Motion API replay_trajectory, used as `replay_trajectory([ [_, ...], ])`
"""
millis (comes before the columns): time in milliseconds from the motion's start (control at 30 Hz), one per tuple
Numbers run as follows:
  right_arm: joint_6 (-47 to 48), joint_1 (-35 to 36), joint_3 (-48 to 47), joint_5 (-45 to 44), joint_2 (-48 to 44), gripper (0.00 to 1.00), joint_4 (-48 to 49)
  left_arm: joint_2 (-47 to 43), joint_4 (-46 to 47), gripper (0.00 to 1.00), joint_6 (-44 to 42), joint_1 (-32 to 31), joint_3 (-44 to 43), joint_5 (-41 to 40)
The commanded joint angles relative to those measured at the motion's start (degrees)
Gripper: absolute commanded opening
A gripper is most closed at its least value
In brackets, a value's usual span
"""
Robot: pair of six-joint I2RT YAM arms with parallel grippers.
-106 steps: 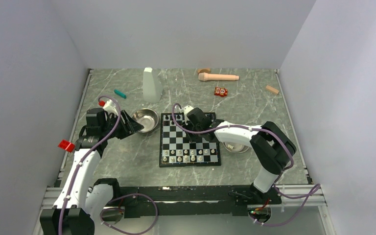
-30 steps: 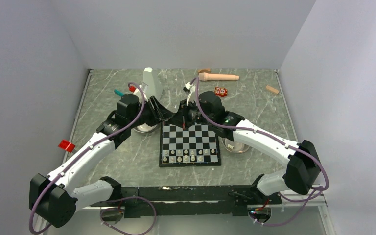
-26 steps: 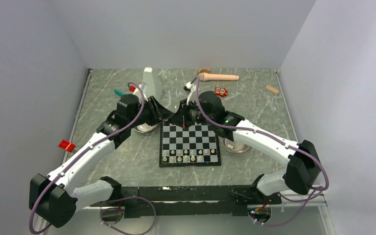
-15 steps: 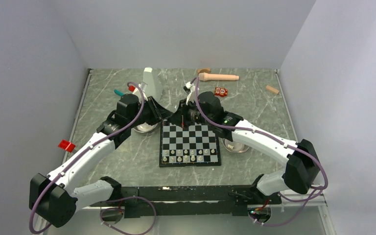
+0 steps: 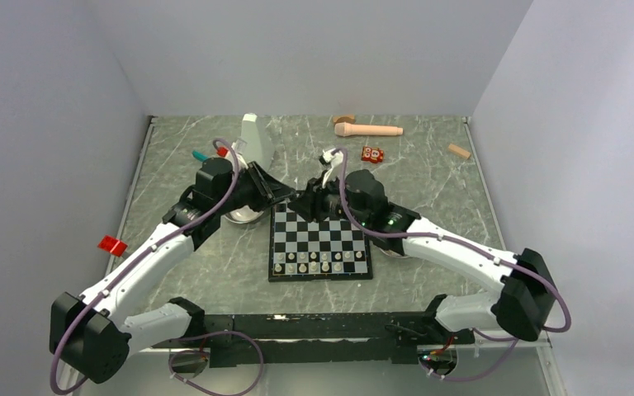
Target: Set up the chess pieces on the board
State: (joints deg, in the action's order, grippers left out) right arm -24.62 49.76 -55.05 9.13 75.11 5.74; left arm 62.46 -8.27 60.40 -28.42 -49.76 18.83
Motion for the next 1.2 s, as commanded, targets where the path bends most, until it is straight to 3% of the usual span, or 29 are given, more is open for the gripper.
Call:
replay_trajectory([
  [0, 6.88, 2.68, 4.36, -6.33, -5.41, 0.36, 9.77, -3.13, 6.58, 0.0, 9.33, 1.87, -0.09, 2.02],
  [200, 15.8, 8.31, 9.47, -11.54, -8.54, 0.37, 18.44, -5.81, 13.45, 0.0, 19.73, 4.69, 2.53, 3.12],
  [433, 26.89, 14.37, 7.98, -21.69, -8.31, 0.36, 21.79, -5.74, 22.23, 0.0, 28.9, 4.96, 6.63, 5.72],
  [667, 33.28, 15.87, 8.45, -28.75, -8.58, 0.33, 28.74, -6.52, 22.8, 0.0, 29.17, 4.96, 6.18, 5.54],
  [1167, 36.88, 15.83, 7.11, -26.56, -7.72, 0.31, 29.17, -6.63, 24.72, 0.0, 30.21, 4.96, 7.0, 6.99],
])
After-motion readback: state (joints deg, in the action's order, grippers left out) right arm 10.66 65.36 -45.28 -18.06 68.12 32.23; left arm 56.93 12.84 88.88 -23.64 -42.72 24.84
